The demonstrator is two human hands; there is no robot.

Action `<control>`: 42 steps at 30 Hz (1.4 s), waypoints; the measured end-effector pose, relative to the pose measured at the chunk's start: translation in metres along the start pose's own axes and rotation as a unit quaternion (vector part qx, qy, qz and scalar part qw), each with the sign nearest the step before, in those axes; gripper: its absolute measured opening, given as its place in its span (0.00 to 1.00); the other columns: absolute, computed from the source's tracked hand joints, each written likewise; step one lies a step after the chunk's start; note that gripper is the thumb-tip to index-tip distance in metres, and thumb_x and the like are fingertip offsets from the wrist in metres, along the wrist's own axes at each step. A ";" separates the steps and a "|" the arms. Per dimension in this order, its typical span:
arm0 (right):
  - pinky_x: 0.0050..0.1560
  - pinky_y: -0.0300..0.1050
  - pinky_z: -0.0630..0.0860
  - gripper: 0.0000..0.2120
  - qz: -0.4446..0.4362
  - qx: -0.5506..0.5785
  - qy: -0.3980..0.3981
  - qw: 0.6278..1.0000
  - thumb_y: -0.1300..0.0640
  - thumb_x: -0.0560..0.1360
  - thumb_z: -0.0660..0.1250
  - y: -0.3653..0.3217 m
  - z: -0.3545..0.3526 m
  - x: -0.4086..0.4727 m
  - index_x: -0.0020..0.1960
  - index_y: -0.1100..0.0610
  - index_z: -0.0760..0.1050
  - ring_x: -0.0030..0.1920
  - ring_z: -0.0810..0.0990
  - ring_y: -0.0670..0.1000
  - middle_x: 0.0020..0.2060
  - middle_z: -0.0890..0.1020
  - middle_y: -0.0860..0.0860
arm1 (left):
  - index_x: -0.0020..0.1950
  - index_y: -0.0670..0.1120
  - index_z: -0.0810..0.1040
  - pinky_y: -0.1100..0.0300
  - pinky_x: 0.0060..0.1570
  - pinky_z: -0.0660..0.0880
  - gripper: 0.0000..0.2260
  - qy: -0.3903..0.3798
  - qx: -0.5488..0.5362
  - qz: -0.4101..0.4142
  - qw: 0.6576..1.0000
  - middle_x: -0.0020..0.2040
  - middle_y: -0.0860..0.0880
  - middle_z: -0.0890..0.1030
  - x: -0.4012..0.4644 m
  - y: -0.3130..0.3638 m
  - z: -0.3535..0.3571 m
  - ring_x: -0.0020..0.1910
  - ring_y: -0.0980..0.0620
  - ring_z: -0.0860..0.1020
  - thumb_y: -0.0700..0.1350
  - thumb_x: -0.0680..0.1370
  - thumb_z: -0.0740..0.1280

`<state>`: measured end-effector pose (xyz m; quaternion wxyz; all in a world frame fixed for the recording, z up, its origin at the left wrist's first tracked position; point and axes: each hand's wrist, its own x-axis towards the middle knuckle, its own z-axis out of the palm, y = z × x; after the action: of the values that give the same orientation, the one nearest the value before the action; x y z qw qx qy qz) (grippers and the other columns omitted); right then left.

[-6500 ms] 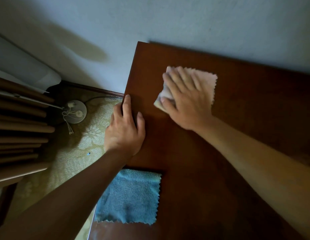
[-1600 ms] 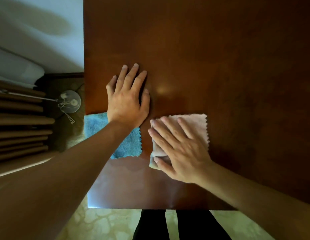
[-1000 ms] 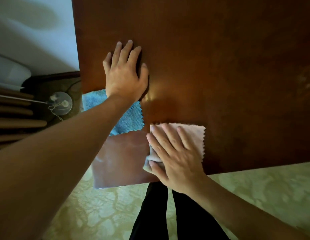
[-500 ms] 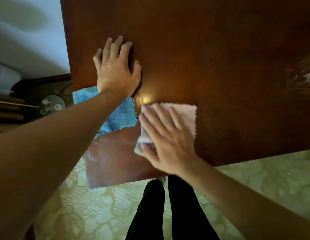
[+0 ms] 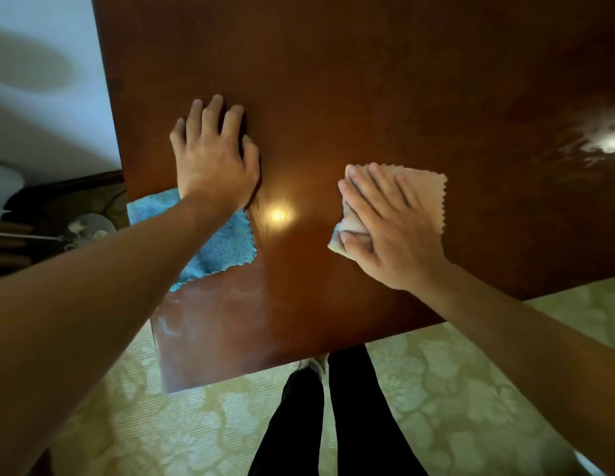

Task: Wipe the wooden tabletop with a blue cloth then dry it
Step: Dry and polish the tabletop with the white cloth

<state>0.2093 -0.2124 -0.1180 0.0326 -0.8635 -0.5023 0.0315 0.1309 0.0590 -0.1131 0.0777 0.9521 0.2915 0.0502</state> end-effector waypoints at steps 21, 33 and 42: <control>0.80 0.60 0.55 0.30 -0.018 0.009 0.014 1.000 0.40 0.84 0.52 0.039 -0.004 0.035 0.81 0.56 0.62 0.82 0.56 0.55 0.81 0.61 0.54 | 0.81 0.51 0.55 0.41 0.77 0.46 0.26 -0.054 -0.008 0.084 0.995 0.82 0.47 0.54 0.006 0.096 0.029 0.81 0.46 0.48 0.57 0.83 0.45; 0.80 0.62 0.55 0.32 -0.045 0.030 0.003 0.999 0.39 0.83 0.52 0.026 0.007 -0.035 0.82 0.53 0.58 0.83 0.53 0.55 0.83 0.57 0.52 | 0.81 0.50 0.58 0.39 0.76 0.49 0.26 -0.044 0.000 0.078 0.996 0.82 0.47 0.57 0.006 0.099 0.031 0.81 0.45 0.51 0.55 0.83 0.47; 0.81 0.59 0.54 0.34 -0.022 0.011 0.021 0.999 0.40 0.82 0.55 0.065 -0.007 0.089 0.81 0.58 0.60 0.82 0.57 0.55 0.81 0.61 0.55 | 0.80 0.50 0.59 0.40 0.77 0.49 0.26 -0.051 -0.002 0.079 0.996 0.82 0.46 0.57 0.006 0.099 0.027 0.81 0.44 0.51 0.55 0.83 0.47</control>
<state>0.3099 -0.1674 -0.1191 0.0533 -0.8525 -0.5197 0.0184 0.1935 -0.0220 -0.1223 0.0902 0.9734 0.2105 0.0077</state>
